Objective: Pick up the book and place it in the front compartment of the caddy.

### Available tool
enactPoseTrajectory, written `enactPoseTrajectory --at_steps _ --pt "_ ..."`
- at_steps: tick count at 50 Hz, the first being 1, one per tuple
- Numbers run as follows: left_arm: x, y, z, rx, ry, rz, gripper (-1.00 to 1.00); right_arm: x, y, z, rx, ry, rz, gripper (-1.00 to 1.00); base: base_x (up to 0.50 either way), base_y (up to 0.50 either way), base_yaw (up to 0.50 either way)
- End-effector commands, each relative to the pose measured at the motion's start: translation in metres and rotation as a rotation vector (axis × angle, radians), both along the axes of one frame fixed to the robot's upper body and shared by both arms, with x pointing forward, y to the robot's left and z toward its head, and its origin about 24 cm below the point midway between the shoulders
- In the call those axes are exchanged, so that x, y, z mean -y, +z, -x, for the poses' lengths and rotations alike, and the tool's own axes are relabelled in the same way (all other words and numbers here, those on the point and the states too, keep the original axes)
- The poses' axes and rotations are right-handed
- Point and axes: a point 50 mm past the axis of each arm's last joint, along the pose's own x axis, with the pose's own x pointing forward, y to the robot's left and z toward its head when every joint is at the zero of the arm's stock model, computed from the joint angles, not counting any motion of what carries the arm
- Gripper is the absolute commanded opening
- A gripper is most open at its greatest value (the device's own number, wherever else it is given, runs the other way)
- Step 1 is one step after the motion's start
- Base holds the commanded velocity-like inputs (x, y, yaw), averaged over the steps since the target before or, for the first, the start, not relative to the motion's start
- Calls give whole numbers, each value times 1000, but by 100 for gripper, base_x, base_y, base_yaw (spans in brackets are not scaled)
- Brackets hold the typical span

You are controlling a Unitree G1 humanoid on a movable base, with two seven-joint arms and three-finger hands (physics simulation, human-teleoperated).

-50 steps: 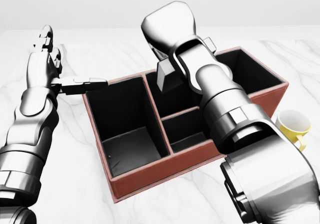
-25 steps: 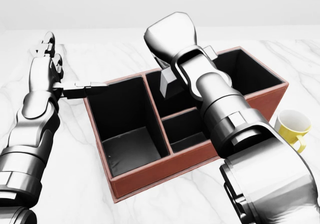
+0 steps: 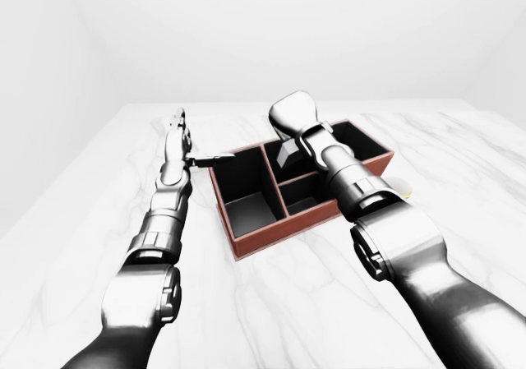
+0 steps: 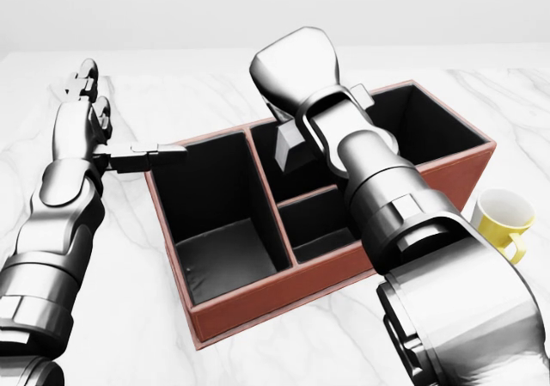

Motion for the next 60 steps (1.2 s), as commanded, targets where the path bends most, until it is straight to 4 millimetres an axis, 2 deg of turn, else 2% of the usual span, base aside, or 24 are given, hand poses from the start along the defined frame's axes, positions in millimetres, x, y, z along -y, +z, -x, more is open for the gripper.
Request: enactPoseTrajectory --at_steps 1,26,27,28,52,60 --pt "0 0 1 9 -7 6 100 -3 9 1 79 31 -5 -100 0 0 0" --pt "-2 -5 3 -2 -11 25 100 -7 5 4 116 60 -47 -100 0 0 0" --pt "-2 -5 3 -3 -11 26 100 -7 4 4 115 59 -49 53 0 0 0" --pt "-3 -5 3 -2 -11 27 100 -6 4 4 127 61 -51 100 0 0 0" --pt "-7 -2 12 63 -3 24 100 -5 -1 5 129 66 -7 100 0 0 0" --pt "-4 -5 10 42 -5 24 100 7 20 -1 98 2 -167 100 0 0 0"
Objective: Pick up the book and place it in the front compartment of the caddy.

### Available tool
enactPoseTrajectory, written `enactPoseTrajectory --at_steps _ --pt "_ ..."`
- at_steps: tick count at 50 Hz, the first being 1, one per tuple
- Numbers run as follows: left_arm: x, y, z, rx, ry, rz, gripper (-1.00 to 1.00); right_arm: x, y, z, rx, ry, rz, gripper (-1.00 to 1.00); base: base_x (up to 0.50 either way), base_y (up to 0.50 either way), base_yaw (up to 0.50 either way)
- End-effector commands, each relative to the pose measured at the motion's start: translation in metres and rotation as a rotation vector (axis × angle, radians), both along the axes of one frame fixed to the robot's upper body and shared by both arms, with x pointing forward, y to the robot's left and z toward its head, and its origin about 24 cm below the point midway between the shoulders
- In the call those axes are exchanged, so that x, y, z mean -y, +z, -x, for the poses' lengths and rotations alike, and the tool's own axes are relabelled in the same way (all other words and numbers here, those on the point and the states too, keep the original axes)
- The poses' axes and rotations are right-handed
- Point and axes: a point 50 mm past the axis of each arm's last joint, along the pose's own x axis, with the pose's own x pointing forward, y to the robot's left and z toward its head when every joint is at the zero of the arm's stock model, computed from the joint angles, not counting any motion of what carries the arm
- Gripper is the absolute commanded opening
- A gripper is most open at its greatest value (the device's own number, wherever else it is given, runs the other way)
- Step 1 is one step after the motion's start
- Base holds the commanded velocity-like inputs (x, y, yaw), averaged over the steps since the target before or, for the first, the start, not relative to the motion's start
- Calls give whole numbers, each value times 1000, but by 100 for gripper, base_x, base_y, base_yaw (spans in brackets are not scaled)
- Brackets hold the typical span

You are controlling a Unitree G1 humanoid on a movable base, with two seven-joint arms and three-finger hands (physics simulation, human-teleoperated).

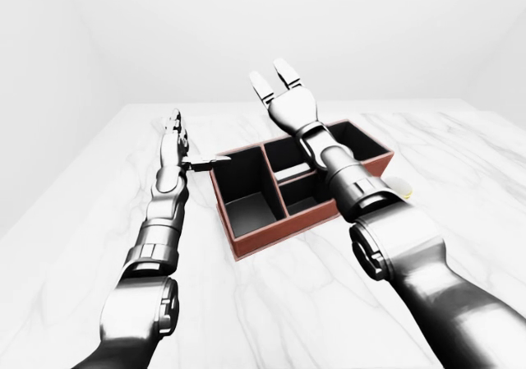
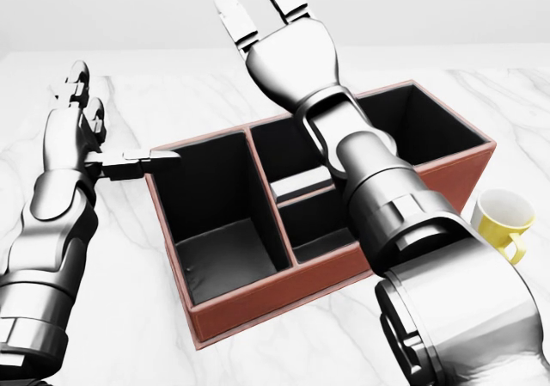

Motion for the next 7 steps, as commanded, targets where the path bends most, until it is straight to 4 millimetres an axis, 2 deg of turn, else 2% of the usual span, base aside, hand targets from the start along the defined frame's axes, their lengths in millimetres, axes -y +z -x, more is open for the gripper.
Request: enactPoseTrajectory --at_steps 1,7 --pt "3 -3 -1 -13 -2 -1 100 12 20 -5 -28 -46 -160 100 0 0 0" --pt "5 -5 -1 -25 -11 6 100 27 41 -7 -59 -65 -359 100 0 0 0"
